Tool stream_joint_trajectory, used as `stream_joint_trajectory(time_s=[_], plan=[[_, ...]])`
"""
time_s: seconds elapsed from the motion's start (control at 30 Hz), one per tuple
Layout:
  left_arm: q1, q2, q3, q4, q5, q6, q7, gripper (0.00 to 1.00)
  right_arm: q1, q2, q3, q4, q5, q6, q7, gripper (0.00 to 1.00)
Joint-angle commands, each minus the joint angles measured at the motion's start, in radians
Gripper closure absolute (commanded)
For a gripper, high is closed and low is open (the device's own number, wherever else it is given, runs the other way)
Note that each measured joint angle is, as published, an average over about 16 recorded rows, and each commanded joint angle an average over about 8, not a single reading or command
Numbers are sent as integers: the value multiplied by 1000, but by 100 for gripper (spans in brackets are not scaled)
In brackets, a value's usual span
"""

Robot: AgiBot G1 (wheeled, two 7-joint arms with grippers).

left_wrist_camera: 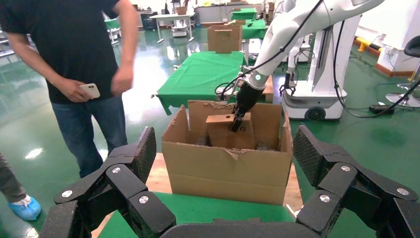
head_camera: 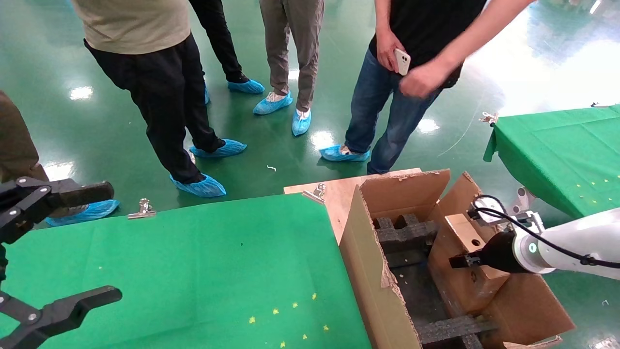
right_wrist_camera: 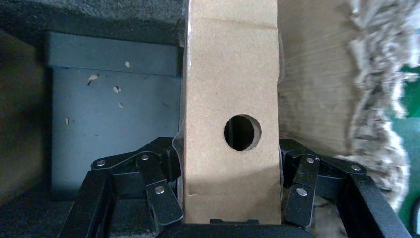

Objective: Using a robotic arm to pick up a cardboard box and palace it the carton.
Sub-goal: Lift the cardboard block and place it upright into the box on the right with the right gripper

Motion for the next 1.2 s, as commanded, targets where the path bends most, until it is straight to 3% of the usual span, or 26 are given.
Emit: stream_joint_trajectory(time_s=[0.03, 0.93, 0.97, 1.2], plan=[[0, 0, 0, 0, 0, 0, 0, 0, -11, -11, -2, -22, 11, 10, -10, 100], [0, 0, 0, 0, 0, 0, 0, 0, -99, -128, -7, -235, 160, 24, -201, 98], [0, 0, 0, 0, 0, 0, 0, 0, -101, -130, -7, -239, 162, 24, -208, 92], [0, 0, 0, 0, -1, 0, 0, 0, -106, -138, -6, -254, 174, 24, -233, 6]])
